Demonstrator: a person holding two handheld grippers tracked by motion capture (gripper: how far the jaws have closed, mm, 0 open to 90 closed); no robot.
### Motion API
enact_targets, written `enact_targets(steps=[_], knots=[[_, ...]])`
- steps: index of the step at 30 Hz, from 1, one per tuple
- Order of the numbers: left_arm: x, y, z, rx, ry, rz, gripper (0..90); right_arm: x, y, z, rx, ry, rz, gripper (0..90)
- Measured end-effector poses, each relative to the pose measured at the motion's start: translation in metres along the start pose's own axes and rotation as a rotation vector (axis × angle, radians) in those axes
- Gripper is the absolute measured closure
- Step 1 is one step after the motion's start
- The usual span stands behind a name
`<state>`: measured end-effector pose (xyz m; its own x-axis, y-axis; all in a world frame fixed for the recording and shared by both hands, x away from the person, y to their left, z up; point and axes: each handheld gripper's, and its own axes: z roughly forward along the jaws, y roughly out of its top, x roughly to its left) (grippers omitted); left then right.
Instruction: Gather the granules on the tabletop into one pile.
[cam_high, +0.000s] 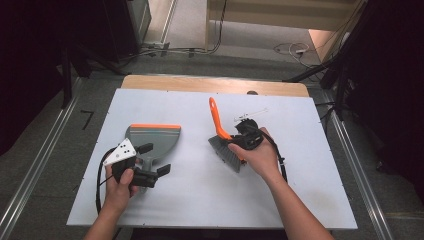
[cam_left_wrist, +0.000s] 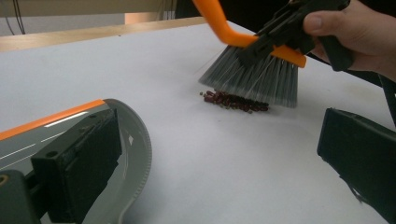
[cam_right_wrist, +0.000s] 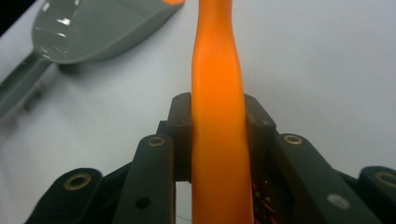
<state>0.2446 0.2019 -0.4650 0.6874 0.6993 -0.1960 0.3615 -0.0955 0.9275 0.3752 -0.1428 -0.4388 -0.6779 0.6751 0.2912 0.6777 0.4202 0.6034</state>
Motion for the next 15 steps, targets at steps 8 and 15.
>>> enact_targets(steps=[8,15], knots=[[0.000,0.000,0.001,0.001,0.002,0.001,0.4,-0.011,-0.008,-0.028,-0.067,0.000,0.014,68.6],[-0.001,-0.001,0.002,0.004,0.004,0.001,0.4,-0.021,-0.026,-0.045,-0.100,-0.001,0.019,68.6]])
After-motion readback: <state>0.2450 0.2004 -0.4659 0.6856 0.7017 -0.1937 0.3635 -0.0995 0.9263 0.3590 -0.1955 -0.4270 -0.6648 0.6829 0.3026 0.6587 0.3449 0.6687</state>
